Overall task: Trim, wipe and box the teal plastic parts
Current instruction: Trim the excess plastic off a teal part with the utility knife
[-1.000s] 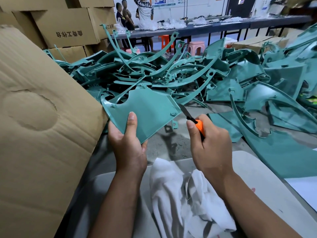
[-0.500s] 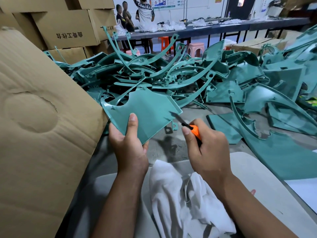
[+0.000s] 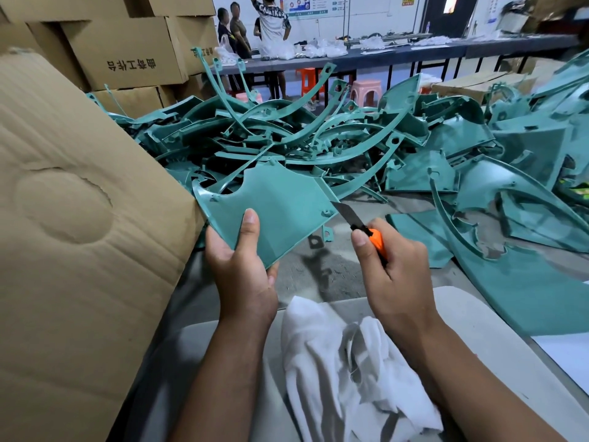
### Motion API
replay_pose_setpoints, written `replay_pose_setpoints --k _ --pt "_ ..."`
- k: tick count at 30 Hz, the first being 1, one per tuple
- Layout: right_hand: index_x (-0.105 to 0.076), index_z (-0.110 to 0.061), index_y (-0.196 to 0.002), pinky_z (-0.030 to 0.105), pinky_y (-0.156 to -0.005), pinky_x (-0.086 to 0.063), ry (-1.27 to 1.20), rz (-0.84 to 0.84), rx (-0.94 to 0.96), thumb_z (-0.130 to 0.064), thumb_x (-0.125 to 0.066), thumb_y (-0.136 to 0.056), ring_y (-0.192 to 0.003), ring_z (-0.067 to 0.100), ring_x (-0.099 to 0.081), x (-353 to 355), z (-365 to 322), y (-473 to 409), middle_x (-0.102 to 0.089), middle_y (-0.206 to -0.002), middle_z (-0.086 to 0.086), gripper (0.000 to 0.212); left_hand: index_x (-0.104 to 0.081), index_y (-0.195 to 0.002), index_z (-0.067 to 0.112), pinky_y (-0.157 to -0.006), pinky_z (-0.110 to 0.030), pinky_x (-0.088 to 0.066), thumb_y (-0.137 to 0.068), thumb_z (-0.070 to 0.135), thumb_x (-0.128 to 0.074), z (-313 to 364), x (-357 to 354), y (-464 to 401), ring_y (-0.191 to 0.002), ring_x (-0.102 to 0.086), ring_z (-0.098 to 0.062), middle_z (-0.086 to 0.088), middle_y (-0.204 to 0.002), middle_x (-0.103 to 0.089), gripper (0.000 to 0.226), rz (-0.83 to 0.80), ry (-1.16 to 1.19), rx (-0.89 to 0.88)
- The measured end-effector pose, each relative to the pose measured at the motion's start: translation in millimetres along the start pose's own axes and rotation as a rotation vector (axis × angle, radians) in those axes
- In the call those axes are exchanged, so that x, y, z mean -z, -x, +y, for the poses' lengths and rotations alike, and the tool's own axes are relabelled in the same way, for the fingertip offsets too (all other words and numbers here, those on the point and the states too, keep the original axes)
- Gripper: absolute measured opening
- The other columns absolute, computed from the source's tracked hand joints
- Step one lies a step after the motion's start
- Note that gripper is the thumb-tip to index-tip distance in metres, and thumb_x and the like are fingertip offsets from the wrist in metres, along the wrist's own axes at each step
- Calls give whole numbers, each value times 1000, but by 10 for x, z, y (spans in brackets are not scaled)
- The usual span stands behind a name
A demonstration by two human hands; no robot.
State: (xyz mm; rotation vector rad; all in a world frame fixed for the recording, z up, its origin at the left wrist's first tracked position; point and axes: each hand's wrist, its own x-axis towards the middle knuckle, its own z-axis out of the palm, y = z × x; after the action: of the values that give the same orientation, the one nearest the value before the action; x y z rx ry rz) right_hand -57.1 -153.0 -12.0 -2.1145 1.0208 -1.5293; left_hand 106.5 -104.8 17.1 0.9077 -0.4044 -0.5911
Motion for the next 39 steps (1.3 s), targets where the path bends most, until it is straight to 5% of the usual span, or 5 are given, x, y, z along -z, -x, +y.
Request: replay_pose_setpoints --k 5,9,21,30,39 --pt "-45 -14 -70 43 -49 -36 -11 65 -103 -47 -43 -107 -51 19 -41 97 102 -93 -46 -56 7 49 -61 -128 22 -37 -17 -40 -101 22 -61 42 33 -11 -97 -69 -17 -2 -126 -70 28 -17 28 11" --pt "-43 -21 -75 26 -47 -26 66 63 33 -37 -48 -108 -49 14 -40 106 58 -49 -39 -54 -8 37 -57 -131 23 -43 -25 -44 -104 13 -50 1 1 6 -84 -73 -16 3 -116 -73 29 -38 1 30" --pt "-50 -27 -79 41 -52 -37 -13 -306 178 -44 -52 -104 -53 15 -43 73 8 13 -42 -58 -11 30 -58 -129 -2 -97 -48 -55 -94 -14 -54 48 -201 125 -106 -70 -33 -19 -122 -71 38 -207 150 245" --pt "-53 -19 -79 37 -53 -37 -29 -326 197 -42 -53 -103 -56 15 -45 53 12 21 -43 -62 -11 33 -56 -132 -3 -67 -36 -62 -93 -14 -54 160 -203 176 -92 -76 -27 -15 -111 -76 40 -231 261 271" --pt "-58 -22 -84 38 -53 -39 135 -192 257 -46 -52 -104 -56 11 -44 6 -12 78 -46 -65 -13 32 -58 -132 -1 -82 -44 -63 -92 -12 -56 160 -205 155 -107 -72 -35 -19 -121 -72 41 -207 249 258"
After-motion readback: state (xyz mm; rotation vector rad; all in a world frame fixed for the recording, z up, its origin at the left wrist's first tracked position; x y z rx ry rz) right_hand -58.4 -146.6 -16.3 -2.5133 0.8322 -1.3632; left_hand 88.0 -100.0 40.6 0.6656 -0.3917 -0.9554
